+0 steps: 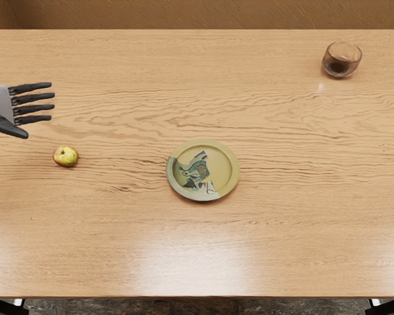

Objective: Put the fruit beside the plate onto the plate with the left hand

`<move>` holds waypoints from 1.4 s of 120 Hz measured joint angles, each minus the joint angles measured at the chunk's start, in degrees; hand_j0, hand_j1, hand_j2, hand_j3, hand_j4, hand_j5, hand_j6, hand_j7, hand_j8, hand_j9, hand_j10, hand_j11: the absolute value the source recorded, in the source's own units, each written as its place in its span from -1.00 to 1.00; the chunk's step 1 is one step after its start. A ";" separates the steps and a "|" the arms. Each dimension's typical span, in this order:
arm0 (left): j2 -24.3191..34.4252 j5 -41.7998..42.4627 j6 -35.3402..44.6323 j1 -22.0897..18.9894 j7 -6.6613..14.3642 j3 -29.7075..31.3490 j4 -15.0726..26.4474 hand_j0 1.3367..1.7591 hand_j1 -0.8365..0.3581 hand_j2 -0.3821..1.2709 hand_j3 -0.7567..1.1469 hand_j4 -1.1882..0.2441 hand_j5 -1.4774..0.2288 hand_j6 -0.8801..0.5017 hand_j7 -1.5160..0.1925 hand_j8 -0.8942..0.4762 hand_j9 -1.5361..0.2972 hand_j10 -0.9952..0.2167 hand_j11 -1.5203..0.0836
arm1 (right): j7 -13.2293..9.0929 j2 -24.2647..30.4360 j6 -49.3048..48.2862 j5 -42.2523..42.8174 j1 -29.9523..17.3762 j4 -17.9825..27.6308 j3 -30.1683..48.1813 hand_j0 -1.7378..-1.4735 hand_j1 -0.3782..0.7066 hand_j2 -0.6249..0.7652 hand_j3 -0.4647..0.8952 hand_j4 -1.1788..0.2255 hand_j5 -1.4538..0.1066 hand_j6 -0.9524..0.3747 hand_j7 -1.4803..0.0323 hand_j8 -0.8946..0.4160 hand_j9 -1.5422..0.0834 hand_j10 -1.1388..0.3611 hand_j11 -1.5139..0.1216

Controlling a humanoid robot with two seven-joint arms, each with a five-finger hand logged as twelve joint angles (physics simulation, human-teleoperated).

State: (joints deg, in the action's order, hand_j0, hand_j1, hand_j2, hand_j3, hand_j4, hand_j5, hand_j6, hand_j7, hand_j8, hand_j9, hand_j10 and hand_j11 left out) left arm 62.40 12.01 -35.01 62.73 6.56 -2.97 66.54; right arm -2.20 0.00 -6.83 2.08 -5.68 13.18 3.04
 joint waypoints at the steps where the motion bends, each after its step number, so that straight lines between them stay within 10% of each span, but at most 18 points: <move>1: 0.00 -0.06 0.00 0.00 0.09 0.00 0.00 0.52 0.98 -0.54 -0.20 0.66 0.73 0.28 0.77 0.31 0.67 0.64 0.89 | 0.00 0.00 0.00 0.00 0.00 0.00 0.01 -0.40 -0.91 -0.11 -0.32 0.66 0.84 0.41 0.93 0.34 0.87 0.50 0.83; 18: -5.60 -1.82 -0.01 1.17 2.32 -0.01 0.31 0.52 0.98 -0.54 -0.20 0.66 0.73 0.28 0.77 0.31 0.67 0.64 0.89 | 0.04 0.00 -0.07 0.02 0.05 0.08 0.06 -0.40 -0.91 -0.11 -0.32 0.66 0.84 0.41 0.93 0.34 0.87 0.50 0.83; 33: -6.55 -12.14 -0.01 11.95 4.64 0.00 0.82 0.52 0.98 -0.54 -0.20 0.66 0.73 0.27 0.77 0.30 0.67 0.64 0.89 | 0.05 0.00 -0.05 0.03 0.06 0.07 0.04 -0.40 -0.91 -0.11 -0.32 0.66 0.84 0.41 0.93 0.34 0.87 0.50 0.83; 53: -2.95 -19.73 -0.03 15.59 20.75 0.00 5.79 0.52 0.97 -0.54 -0.20 0.65 0.72 0.26 0.76 0.29 0.67 0.63 0.88 | 0.07 0.00 -0.06 0.03 0.06 0.08 0.03 -0.40 -0.91 -0.11 -0.32 0.66 0.84 0.41 0.93 0.34 0.87 0.50 0.83; 69: -3.95 -21.19 0.06 20.63 26.30 -1.52 12.55 0.52 0.96 -0.53 -0.20 0.64 0.71 0.25 0.75 0.28 0.66 0.62 0.88 | 0.06 0.00 -0.09 0.03 0.06 0.09 0.03 -0.40 -0.91 -0.11 -0.32 0.66 0.84 0.41 0.93 0.34 0.87 0.50 0.83; 125: -12.62 -60.54 28.91 12.05 28.41 -0.97 25.61 0.52 0.94 -0.53 -0.20 0.62 0.70 0.23 0.74 0.26 0.64 0.60 0.86 | 0.06 0.00 -0.11 0.03 0.06 0.09 0.03 -0.40 -0.91 -0.11 -0.32 0.66 0.84 0.41 0.93 0.34 0.87 0.50 0.83; 168: -18.42 -76.96 39.67 6.67 28.44 5.36 22.18 0.52 0.92 -0.53 -0.20 0.61 0.68 0.22 0.72 0.25 0.63 0.58 0.84 | 0.05 0.00 -0.11 0.03 0.06 0.09 0.03 -0.40 -0.91 -0.11 -0.32 0.66 0.84 0.41 0.93 0.34 0.87 0.50 0.83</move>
State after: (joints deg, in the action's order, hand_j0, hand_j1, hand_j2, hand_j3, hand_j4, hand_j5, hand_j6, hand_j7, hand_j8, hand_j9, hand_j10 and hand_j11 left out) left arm 43.99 -64.95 4.66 69.40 35.00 2.38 88.71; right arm -2.14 0.00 -6.93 2.11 -5.63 13.27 3.08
